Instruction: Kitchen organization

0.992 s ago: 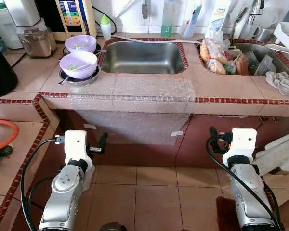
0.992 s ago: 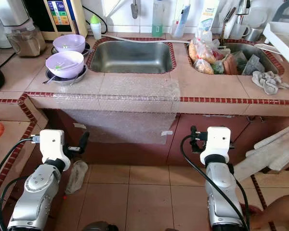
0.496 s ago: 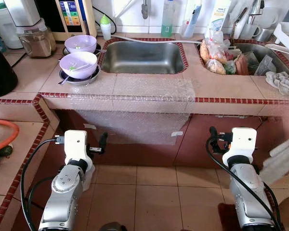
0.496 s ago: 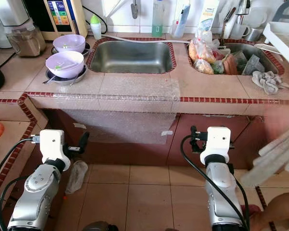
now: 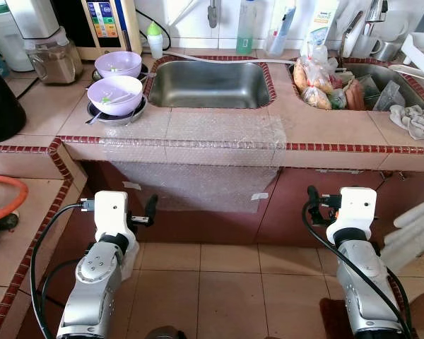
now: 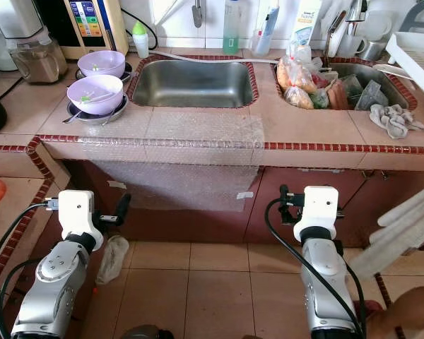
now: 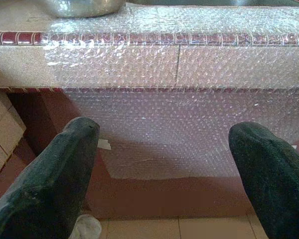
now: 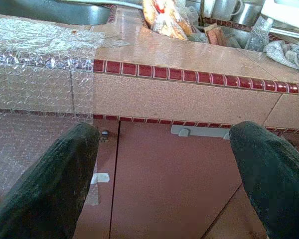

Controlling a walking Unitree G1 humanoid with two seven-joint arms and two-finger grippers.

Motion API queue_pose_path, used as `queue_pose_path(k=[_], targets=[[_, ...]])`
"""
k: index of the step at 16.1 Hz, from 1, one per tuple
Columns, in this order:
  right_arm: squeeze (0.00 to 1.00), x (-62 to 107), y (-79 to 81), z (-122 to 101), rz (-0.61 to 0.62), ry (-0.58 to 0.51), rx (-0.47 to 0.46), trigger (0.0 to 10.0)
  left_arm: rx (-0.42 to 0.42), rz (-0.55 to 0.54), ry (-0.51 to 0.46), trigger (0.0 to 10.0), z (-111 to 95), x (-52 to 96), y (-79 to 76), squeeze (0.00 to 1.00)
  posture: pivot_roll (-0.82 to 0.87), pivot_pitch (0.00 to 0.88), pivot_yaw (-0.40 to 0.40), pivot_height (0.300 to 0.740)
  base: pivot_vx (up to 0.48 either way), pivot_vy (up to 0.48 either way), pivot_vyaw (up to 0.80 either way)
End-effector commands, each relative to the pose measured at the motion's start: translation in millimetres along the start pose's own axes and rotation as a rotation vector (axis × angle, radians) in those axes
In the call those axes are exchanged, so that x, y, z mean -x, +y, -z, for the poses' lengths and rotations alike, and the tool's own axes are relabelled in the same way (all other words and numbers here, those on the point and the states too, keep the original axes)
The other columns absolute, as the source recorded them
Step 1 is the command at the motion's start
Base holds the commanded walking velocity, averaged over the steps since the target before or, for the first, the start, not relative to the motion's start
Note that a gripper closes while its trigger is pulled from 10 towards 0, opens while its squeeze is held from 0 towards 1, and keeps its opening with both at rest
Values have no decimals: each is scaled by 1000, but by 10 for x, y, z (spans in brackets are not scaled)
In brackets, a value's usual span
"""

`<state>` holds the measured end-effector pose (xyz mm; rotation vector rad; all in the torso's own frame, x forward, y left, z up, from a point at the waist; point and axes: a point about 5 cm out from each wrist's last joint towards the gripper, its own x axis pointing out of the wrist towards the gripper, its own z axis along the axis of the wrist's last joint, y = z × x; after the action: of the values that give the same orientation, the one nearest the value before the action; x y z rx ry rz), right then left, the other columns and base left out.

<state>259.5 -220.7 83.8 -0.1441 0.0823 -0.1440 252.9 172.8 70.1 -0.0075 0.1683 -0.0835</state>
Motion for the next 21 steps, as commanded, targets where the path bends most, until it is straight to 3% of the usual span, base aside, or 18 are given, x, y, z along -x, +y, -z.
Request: queue_pose_path(k=[1, 13, 15, 21], targets=[[0, 46, 379, -164, -171, 28, -92, 10000, -8, -69, -153, 10000, -304, 55, -57, 0, 25, 0, -40, 740, 0, 0, 0], [0, 49, 383, -161, -169, 27, -92, 10000, -8, -58, -153, 10000, -310, 47, -67, 0, 24, 0, -38, 740, 0, 0, 0], [0, 188, 371, -165, -186, -41, -111, 10000, -57, -32, -165, 10000, -293, 220, -110, 0, 42, 0, -37, 740, 0, 0, 0], [0, 234, 316, -112, -170, -14, -88, 10000, -88, -77, -161, 10000, -284, 353, -54, 0, 54, 16, -27, 740, 0, 0, 0]])
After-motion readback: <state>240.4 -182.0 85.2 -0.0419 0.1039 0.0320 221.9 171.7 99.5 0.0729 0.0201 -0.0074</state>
